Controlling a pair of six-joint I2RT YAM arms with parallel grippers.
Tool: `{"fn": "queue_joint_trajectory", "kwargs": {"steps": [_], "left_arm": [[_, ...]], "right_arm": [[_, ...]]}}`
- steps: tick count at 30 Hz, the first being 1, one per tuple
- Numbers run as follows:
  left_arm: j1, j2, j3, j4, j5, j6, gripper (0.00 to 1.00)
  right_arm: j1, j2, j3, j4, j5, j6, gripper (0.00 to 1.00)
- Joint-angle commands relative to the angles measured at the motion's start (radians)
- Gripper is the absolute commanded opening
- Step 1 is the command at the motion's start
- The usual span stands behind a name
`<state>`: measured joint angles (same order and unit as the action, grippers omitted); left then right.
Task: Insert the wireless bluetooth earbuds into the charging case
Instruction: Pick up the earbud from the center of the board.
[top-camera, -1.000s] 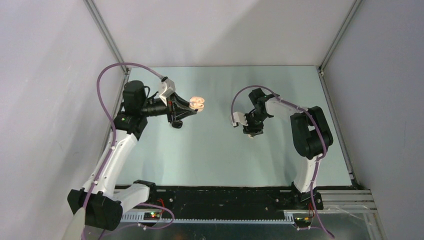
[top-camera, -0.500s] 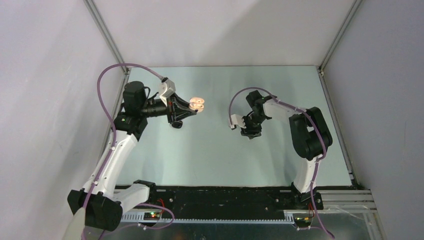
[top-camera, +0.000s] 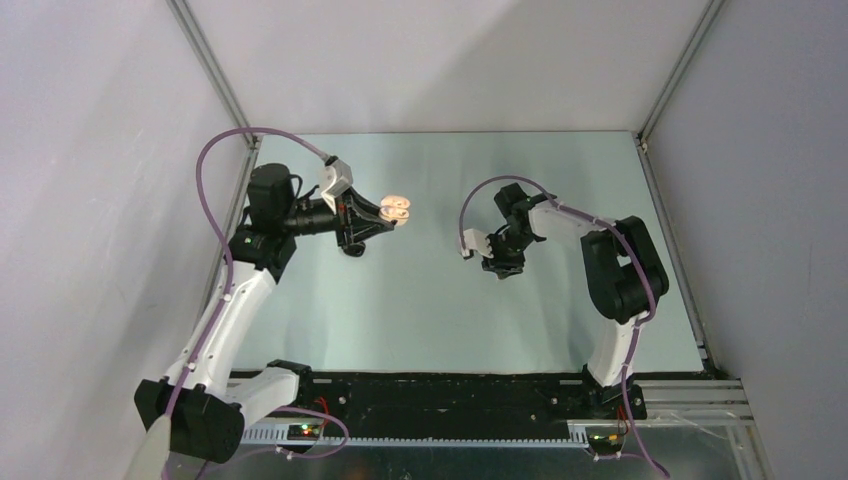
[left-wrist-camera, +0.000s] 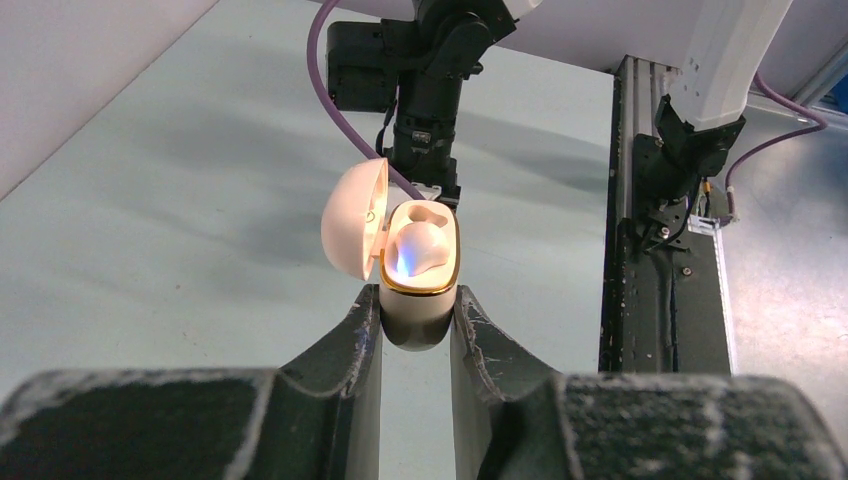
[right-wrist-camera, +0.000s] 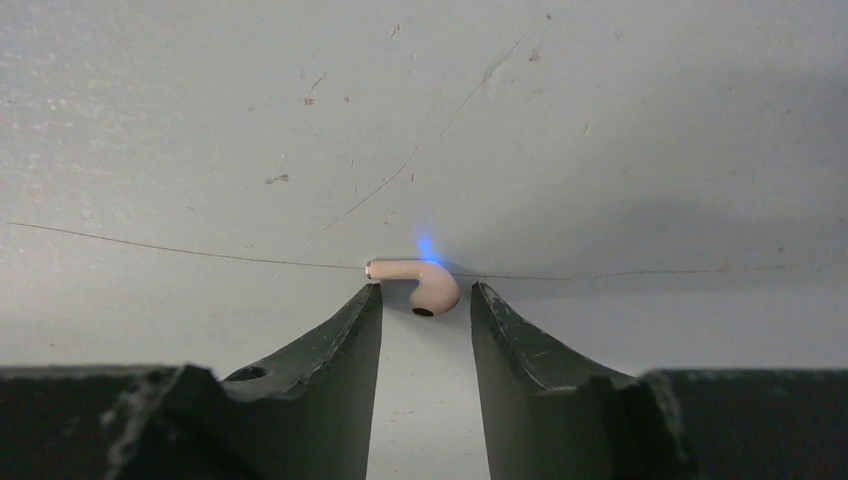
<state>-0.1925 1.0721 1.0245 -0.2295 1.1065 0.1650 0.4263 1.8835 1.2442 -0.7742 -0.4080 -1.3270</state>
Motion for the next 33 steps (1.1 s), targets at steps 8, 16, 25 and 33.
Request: {"fn": "queue_joint_trajectory", "kwargs": {"steps": [8,16,25,33], "left_arm": [[-0.009,-0.026,-0.015,0.015,-0.005,-0.008,0.00],[-0.009,-0.022,-0.019,0.014,-0.009,-0.001,0.00],[-0.070,0.015,-0.010,0.093,-0.212,0.009,0.00],[-0.129,0.048,-0.092,0.490,-0.311,-0.233,0.00]], "right_arm": [[0.020,-0.020,-0.023,0.012,-0.016,0.026,0.38],[0.025,-0.025,-0.027,0.029,-0.001,0.052,0.07],[0.043,-0.376,-0.027,0.292,0.178,0.425,0.00],[0.303,-0.686,-0.039,0.642,0.541,0.553,0.00]]}}
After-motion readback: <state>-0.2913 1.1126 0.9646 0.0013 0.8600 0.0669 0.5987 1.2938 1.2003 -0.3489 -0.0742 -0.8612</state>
